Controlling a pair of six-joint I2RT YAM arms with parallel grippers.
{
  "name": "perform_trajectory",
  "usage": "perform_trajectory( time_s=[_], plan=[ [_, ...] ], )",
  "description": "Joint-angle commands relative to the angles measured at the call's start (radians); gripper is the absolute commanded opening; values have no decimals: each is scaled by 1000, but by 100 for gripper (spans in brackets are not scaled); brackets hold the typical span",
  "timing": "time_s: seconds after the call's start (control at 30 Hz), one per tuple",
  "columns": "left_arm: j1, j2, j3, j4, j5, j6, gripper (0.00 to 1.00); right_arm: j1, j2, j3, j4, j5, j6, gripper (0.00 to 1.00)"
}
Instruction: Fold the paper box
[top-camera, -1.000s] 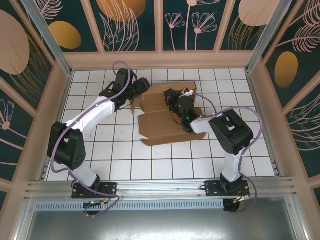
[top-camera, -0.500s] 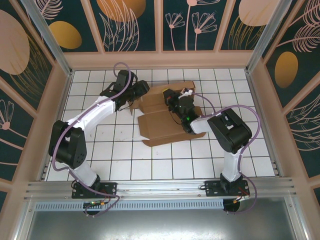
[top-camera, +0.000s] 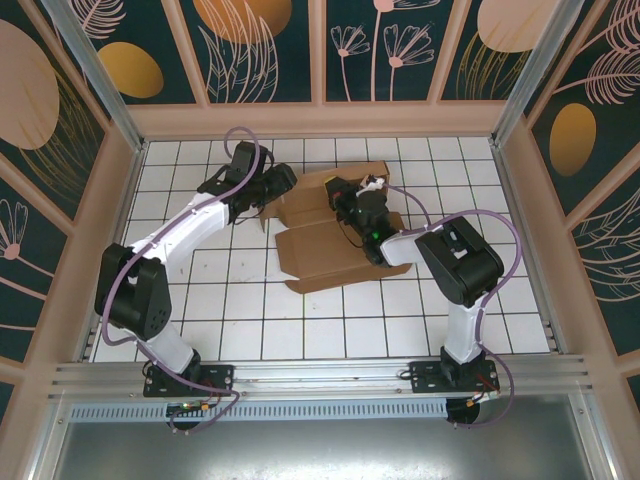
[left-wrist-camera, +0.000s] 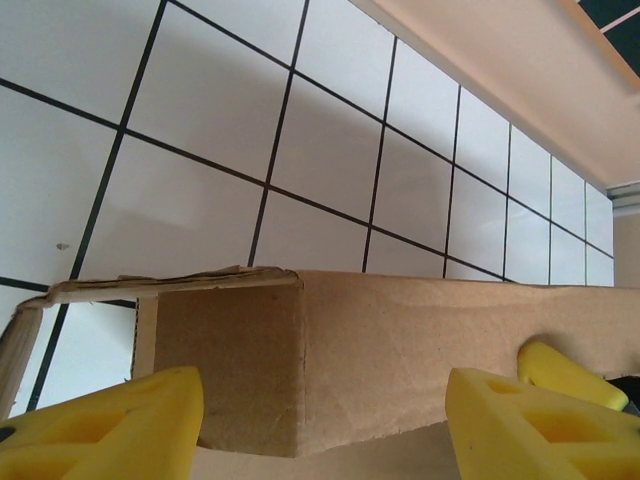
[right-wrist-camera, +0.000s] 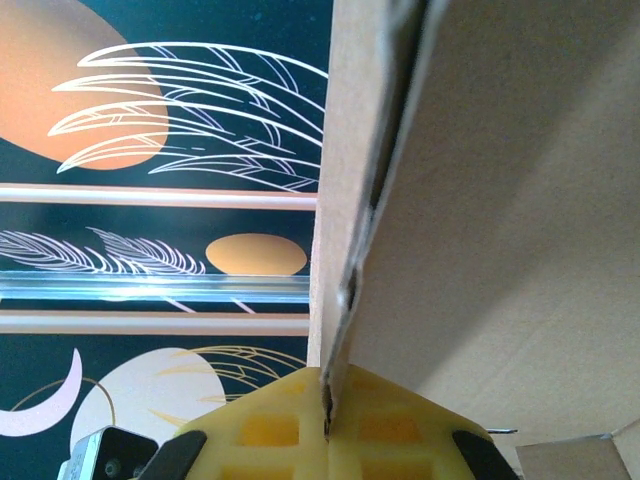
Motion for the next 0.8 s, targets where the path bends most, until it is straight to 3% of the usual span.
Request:
perform_trajectory(
  time_s=[0.0,0.3,0.57,0.67,0.77],
  plan=[
    [6,-11,-32,-4,-9,-29,66,17,28,25,-40,4,-7,0],
    [6,15,-72,180,66,-49,59,21,42,31,-15,-12,12,0],
    [15,-2,-132,293,104,-56,38,19,46,33,-8,-16,19,0],
    [22,-31,-161,306,95,-39,38,16,41,31,-26,-10,11,0],
    [22,-92,-174,301,98,57,49,7,31,35,-62,-7,-5,0]
  ],
)
